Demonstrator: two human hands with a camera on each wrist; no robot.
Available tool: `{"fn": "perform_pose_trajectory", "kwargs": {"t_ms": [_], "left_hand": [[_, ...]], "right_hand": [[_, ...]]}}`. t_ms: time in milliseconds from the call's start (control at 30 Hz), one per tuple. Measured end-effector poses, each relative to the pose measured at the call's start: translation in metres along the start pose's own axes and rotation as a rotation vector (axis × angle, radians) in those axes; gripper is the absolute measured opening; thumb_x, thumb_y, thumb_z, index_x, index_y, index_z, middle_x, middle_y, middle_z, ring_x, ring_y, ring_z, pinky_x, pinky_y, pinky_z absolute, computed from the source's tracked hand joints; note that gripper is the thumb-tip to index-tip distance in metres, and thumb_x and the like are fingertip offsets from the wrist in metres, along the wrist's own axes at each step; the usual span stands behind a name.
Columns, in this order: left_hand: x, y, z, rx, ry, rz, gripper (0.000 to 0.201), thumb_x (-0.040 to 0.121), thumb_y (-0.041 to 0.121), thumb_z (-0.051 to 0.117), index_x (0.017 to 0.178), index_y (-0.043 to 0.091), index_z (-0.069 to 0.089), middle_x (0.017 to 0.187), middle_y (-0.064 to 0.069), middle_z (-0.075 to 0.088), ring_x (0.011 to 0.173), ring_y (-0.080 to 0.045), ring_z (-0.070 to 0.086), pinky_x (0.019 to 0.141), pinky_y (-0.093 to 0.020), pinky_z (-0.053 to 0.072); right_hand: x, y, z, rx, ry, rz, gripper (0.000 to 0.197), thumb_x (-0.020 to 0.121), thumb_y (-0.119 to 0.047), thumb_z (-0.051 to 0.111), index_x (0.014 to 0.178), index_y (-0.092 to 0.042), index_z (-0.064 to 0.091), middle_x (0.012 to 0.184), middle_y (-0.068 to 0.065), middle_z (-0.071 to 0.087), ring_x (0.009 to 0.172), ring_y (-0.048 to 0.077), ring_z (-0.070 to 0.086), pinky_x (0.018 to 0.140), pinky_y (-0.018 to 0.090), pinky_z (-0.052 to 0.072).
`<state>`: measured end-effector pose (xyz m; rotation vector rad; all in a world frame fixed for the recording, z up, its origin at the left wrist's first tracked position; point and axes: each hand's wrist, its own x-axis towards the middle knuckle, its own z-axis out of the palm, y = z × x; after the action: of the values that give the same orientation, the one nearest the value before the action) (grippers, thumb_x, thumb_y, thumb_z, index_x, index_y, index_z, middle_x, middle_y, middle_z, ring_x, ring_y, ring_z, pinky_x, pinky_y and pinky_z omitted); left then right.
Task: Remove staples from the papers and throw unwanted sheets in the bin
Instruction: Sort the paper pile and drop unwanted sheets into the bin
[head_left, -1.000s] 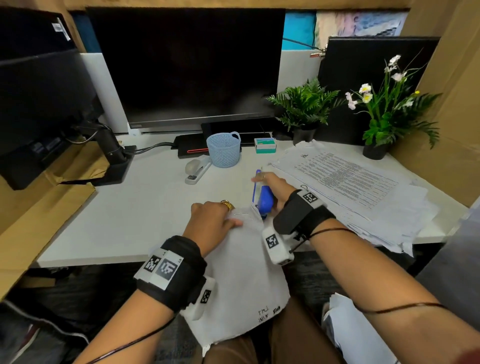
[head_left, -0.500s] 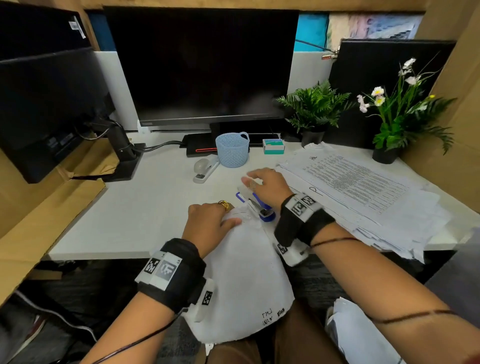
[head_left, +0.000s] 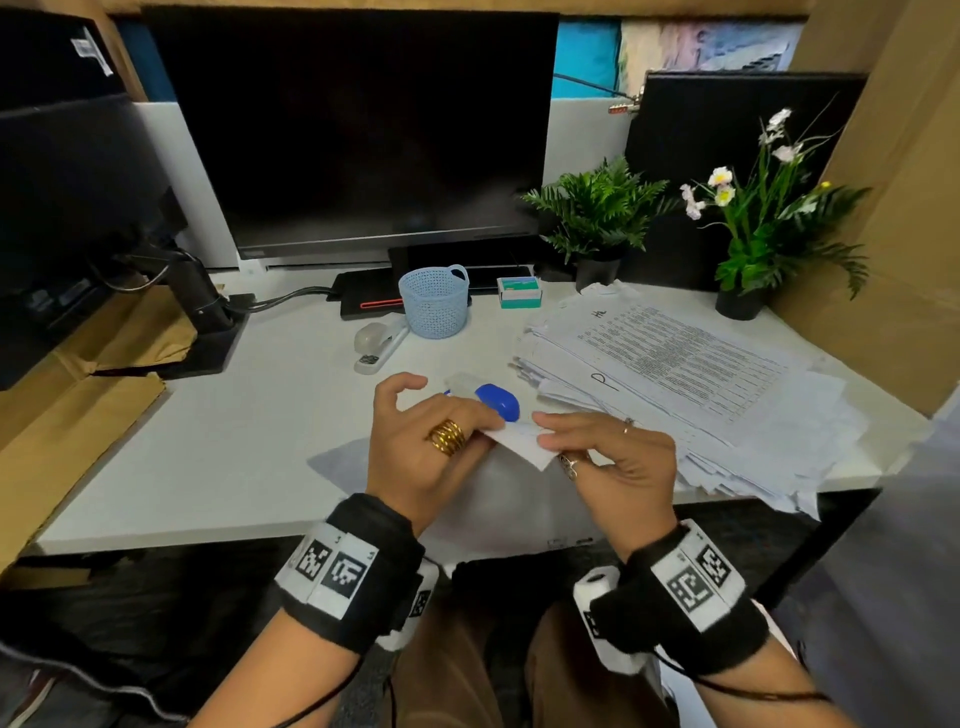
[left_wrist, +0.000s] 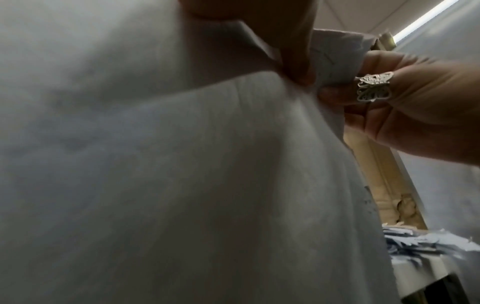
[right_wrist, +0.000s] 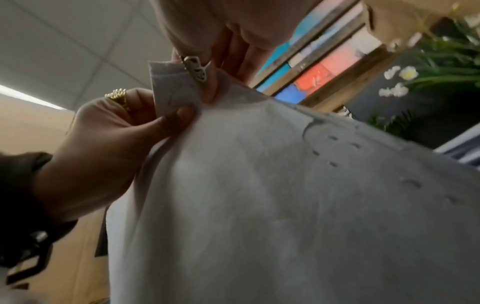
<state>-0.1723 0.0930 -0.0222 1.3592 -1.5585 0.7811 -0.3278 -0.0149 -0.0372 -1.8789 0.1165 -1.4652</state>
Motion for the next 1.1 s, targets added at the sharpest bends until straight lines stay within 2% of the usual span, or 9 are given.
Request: {"fn": "perform_pose_trajectory", "kwargs": {"t_ms": [200, 500, 633, 733, 800, 867, 967, 1033, 1100], "left_hand": [[-0.001, 0.002, 0.006, -0.062, -0.004, 0.024, 0.035, 0.072, 0.001, 0.074, 0.088, 0.027, 0.057, 0.083, 0.008, 0.072, 0.081, -0.002, 0.062, 0.102, -0.026, 0.022], [0.003, 0.008, 0.012, -0.117, 0.031, 0.06, 0.015, 0.087, 0.015, 0.06, 0.081, 0.027, 0.054, 0.081, 0.006, 0.071, 0.076, -0.002, 0.059, 0.103, -0.023, 0.023], [0.005, 0.014, 0.022, -0.042, -0.131, -0.011, 0.005, 0.085, 0.031, 0.06, 0.089, 0.028, 0.059, 0.079, 0.009, 0.071, 0.08, -0.003, 0.055, 0.097, -0.019, 0.025], [-0.005, 0.011, 0.035, 0.081, -0.399, -0.045, 0.032, 0.082, 0.048, 0.051, 0.089, 0.022, 0.067, 0.076, 0.008, 0.071, 0.074, -0.016, 0.058, 0.081, -0.022, 0.029], [-0.014, 0.015, 0.051, 0.042, -0.525, -0.017, 0.034, 0.086, 0.046, 0.047, 0.085, 0.021, 0.07, 0.076, 0.008, 0.071, 0.062, -0.021, 0.061, 0.073, -0.024, 0.03], [-0.02, 0.028, 0.075, 0.005, -0.588, 0.036, 0.031, 0.088, 0.038, 0.045, 0.082, 0.021, 0.07, 0.074, 0.008, 0.069, 0.058, -0.02, 0.06, 0.068, -0.025, 0.029], [-0.021, 0.057, 0.116, 0.0, -0.632, 0.117, 0.028, 0.086, 0.03, 0.044, 0.083, 0.021, 0.07, 0.071, 0.005, 0.065, 0.062, -0.019, 0.061, 0.065, -0.026, 0.026], [-0.018, 0.075, 0.143, -0.021, -0.618, 0.175, 0.024, 0.083, 0.026, 0.048, 0.081, 0.019, 0.07, 0.071, 0.002, 0.065, 0.063, -0.021, 0.061, 0.065, -0.027, 0.027], [-0.014, 0.089, 0.164, -0.054, -0.605, 0.217, 0.021, 0.081, 0.027, 0.051, 0.08, 0.019, 0.07, 0.074, 0.002, 0.065, 0.065, -0.021, 0.061, 0.068, -0.027, 0.028]], "right_hand": [[0.0, -0.003, -0.012, -0.046, -0.031, -0.189, 0.028, 0.071, 0.016, 0.065, 0.08, -0.011, 0.069, 0.094, 0.01, 0.07, 0.086, 0.022, 0.067, 0.078, 0.031, 0.053], [-0.001, -0.004, -0.022, -0.059, -0.016, -0.2, 0.022, 0.074, 0.01, 0.064, 0.071, -0.012, 0.065, 0.093, 0.008, 0.069, 0.086, 0.018, 0.067, 0.077, 0.027, 0.052], [-0.007, -0.009, -0.043, -0.161, 0.019, -0.007, 0.044, 0.066, 0.021, 0.051, 0.074, -0.02, 0.064, 0.085, -0.013, 0.07, 0.084, 0.006, 0.067, 0.076, 0.019, 0.052], [-0.013, -0.009, -0.077, -0.3, 0.066, 0.267, 0.053, 0.072, 0.017, 0.054, 0.081, -0.035, 0.06, 0.081, -0.029, 0.065, 0.082, -0.007, 0.062, 0.074, 0.005, 0.044], [-0.02, -0.005, -0.104, -0.462, -0.039, 0.386, 0.054, 0.077, 0.01, 0.063, 0.091, -0.042, 0.058, 0.081, -0.024, 0.065, 0.082, -0.004, 0.061, 0.072, 0.01, 0.046], [-0.027, -0.007, -0.125, -0.742, -0.274, 0.441, 0.045, 0.079, -0.002, 0.066, 0.097, -0.043, 0.061, 0.086, -0.019, 0.067, 0.085, 0.004, 0.062, 0.074, 0.023, 0.047], [-0.037, -0.017, -0.144, -1.067, -0.592, 0.54, 0.028, 0.086, -0.028, 0.061, 0.111, -0.041, 0.061, 0.104, -0.014, 0.068, 0.1, 0.013, 0.061, 0.076, 0.027, 0.044], [-0.047, -0.015, -0.155, -1.208, -0.797, 0.611, 0.035, 0.091, -0.025, 0.051, 0.123, -0.039, 0.051, 0.109, -0.007, 0.065, 0.104, 0.018, 0.058, 0.073, 0.029, 0.042], [-0.056, -0.011, -0.168, -1.243, -0.84, 0.736, 0.042, 0.089, -0.011, 0.046, 0.123, -0.034, 0.05, 0.107, 0.001, 0.063, 0.102, 0.023, 0.058, 0.069, 0.029, 0.038]]}}
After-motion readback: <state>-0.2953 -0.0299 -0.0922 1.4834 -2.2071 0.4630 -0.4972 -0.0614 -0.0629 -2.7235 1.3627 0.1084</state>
